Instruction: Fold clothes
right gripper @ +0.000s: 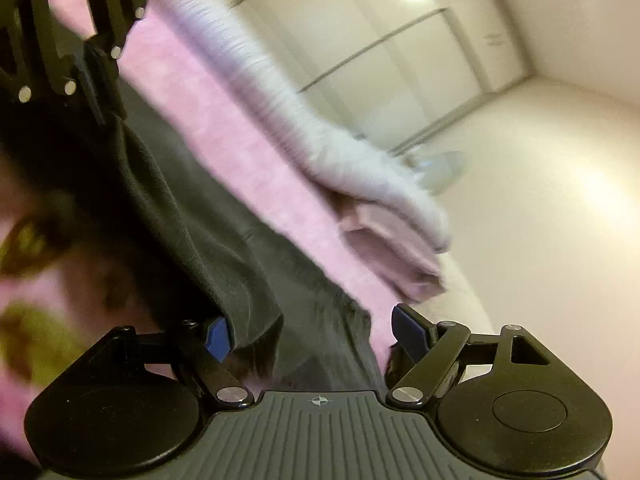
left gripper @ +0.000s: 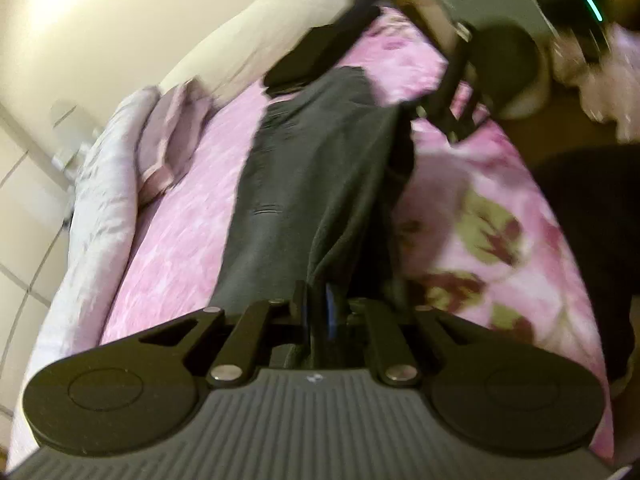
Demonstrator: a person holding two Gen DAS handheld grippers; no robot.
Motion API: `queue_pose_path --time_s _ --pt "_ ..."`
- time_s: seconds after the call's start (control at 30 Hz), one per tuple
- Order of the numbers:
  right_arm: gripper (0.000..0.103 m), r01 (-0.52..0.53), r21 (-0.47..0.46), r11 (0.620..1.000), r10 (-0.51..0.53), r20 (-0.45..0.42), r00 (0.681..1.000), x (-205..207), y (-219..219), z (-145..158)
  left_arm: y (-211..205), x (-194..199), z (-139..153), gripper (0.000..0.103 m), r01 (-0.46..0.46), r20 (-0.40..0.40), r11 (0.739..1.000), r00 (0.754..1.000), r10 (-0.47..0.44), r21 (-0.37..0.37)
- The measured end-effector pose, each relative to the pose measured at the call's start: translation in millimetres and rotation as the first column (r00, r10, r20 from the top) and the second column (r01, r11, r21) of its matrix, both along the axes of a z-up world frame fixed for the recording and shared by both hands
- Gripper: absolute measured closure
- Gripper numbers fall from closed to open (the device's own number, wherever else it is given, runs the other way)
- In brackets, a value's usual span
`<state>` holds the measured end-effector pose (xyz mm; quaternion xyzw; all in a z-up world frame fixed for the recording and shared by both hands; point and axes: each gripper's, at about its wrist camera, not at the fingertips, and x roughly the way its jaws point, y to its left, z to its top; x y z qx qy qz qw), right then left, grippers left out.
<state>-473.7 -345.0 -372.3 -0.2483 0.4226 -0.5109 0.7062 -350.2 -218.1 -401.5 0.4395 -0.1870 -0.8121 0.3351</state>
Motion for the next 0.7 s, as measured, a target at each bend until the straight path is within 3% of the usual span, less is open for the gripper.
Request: queue_pose_path --time_s 0.1,0.3,0.4,0.47,0.57,0.67,0.7 --pt "0.023 -0.024 0.057 0.998 0.030 -0.092 0.995 -14.7 4.9 10.3 15.2 -5.3 -19.1 0.089 0.022 0.081 0.998 0.997 -0.017 -0.055" --pt "0.023 0.005 0.126 0.992 -0.015 0.076 0.997 -22.2 -19.1 27.3 32.3 -8.3 -37.2 0.082 0.048 0.180 0.982 0.983 -0.015 -0.181" --pt "0.023 0.007 0.163 0.987 -0.034 0.162 0.986 -21.2 -35.4 48.1 31.7 -12.0 -30.4 0.076 0.036 0.159 0.971 0.987 0.002 -0.236" --pt "0.023 0.006 0.187 0.982 -0.047 0.219 0.975 -20.5 -46.2 62.0 27.7 -14.5 -27.2 0.067 0.022 0.149 0.972 0.989 0.013 -0.235" --pt "0.023 0.011 0.234 0.972 -0.078 0.281 0.957 -22.7 -54.6 65.3 15.8 -17.8 -34.0 0.067 0.002 0.175 0.978 0.984 0.035 -0.210" --pt "0.023 0.037 0.245 0.969 -0.117 0.319 0.940 -21.6 -43.9 53.8 4.1 -13.2 -31.2 0.086 -0.047 0.121 0.992 0.991 0.061 -0.117" --pt "0.023 0.048 0.245 0.968 -0.130 0.330 0.935 -19.6 -41.3 50.0 0.3 -11.3 -28.6 0.086 -0.063 0.099 0.994 0.993 0.071 -0.090"
